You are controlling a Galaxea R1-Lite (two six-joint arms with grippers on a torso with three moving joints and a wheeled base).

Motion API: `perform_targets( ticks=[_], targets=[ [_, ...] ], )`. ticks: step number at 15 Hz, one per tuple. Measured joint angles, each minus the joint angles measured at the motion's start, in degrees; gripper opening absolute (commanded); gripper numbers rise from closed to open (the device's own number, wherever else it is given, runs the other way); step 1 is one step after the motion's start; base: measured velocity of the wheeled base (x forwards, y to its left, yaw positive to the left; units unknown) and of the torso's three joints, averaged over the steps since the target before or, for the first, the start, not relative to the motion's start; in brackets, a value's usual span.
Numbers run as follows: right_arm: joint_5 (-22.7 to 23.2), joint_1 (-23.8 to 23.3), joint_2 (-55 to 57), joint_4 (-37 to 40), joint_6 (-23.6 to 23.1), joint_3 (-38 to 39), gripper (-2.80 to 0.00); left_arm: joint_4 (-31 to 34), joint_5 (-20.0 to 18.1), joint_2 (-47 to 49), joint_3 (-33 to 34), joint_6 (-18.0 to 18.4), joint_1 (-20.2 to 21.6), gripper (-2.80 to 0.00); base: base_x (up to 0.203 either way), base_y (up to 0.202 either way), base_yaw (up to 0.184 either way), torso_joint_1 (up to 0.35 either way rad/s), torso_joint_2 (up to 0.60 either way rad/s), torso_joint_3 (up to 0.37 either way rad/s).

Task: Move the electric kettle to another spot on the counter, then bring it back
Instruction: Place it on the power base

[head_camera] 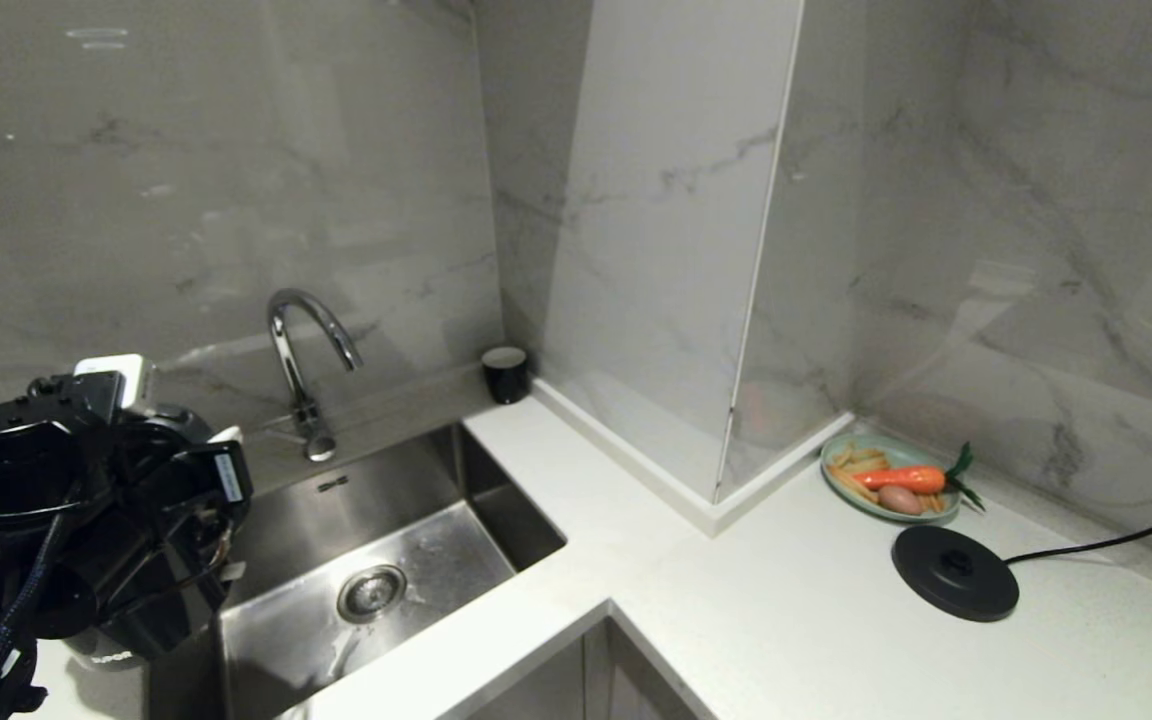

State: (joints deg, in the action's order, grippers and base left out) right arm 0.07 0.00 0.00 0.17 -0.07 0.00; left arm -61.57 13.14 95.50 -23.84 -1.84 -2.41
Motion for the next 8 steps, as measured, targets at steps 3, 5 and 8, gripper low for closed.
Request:
perform_targets(
  ticks=[3, 5, 8],
  targets=[
    [0.01, 0.0, 0.0, -0.01, -0.01, 0.0, -2.8, -0.11, -0.16, -0.09, -0.05, -0.06, -0.15, -2.8, 0.0, -0.194, 0.002, 0.002, 0.01, 0.007],
    [0.0, 0.02, 0.0, 0.03, 0.0, 0.0, -2.8, -0.09, -0.16, -0.11, -0.02, -0.17, -0.15, -2.8, 0.0, -0.11, 0.001, 0.0, 0.01, 0.006],
    [0.02, 0.0, 0.0, -0.04, 0.0, 0.0, -2.8, -0.09, -0.09, -0.09, 0.01, -0.16, 0.0, -2.8, 0.0, 0.0, 0.0, 0.0, 0.0, 0.0]
  ],
)
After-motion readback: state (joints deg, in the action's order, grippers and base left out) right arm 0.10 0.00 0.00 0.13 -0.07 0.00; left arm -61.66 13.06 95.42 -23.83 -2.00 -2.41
